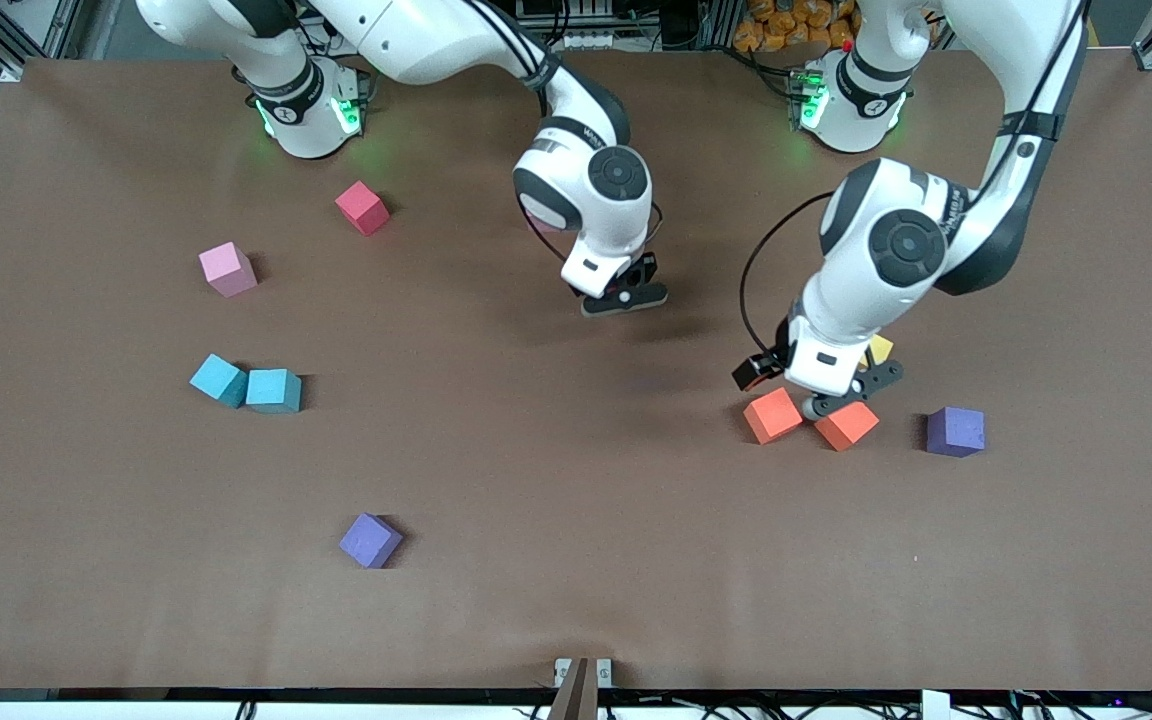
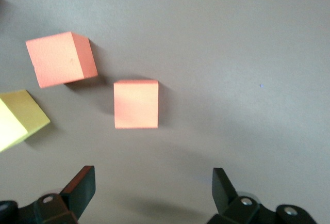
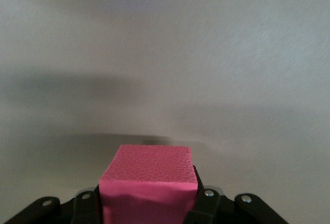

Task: Form number 2 with 11 blocks
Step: 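Move the left gripper over the orange cubes while the right gripper holds red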

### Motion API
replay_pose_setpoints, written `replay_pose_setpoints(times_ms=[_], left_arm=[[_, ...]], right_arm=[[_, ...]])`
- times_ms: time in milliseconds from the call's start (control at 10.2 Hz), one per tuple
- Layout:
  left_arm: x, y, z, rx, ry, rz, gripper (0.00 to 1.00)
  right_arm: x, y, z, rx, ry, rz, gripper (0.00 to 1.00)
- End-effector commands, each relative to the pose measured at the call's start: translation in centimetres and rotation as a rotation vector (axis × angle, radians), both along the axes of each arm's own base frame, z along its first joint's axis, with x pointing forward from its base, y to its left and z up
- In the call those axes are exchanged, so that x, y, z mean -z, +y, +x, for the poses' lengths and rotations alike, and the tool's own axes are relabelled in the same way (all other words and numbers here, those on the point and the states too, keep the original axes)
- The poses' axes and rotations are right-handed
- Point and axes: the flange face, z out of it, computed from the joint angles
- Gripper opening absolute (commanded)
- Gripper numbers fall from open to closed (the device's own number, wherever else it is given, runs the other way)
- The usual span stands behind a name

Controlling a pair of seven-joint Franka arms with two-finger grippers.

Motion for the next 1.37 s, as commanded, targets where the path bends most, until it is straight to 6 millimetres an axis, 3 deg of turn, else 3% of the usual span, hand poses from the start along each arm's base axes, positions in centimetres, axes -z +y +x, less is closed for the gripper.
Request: replay_pose_setpoints(times_ms=[0,196,491,1277], left_arm=[[0.5,1.6,1.7,0.008,0.006,0.015,1.00],[1.8,2.8,3.6,0.021,0.007,0.018,1.00],[3.4,2.4,4.8,0.057,0.000,0.060,1.00],[9.6,2.0,5.2,0.059,0.077,0.069,1.00]], right_arm=[[1.1,0.3,-0.8,0.034,0.008,-0.013,0.00],[2.3,0.4,-1.1,0.027,0.010,-0.020,0.00],[3.6,0.6,-1.1,0.026,0.000,-0.006,0.00],[4.5,0.6,-2.5,0.022,0.011,-0.025,0.00]])
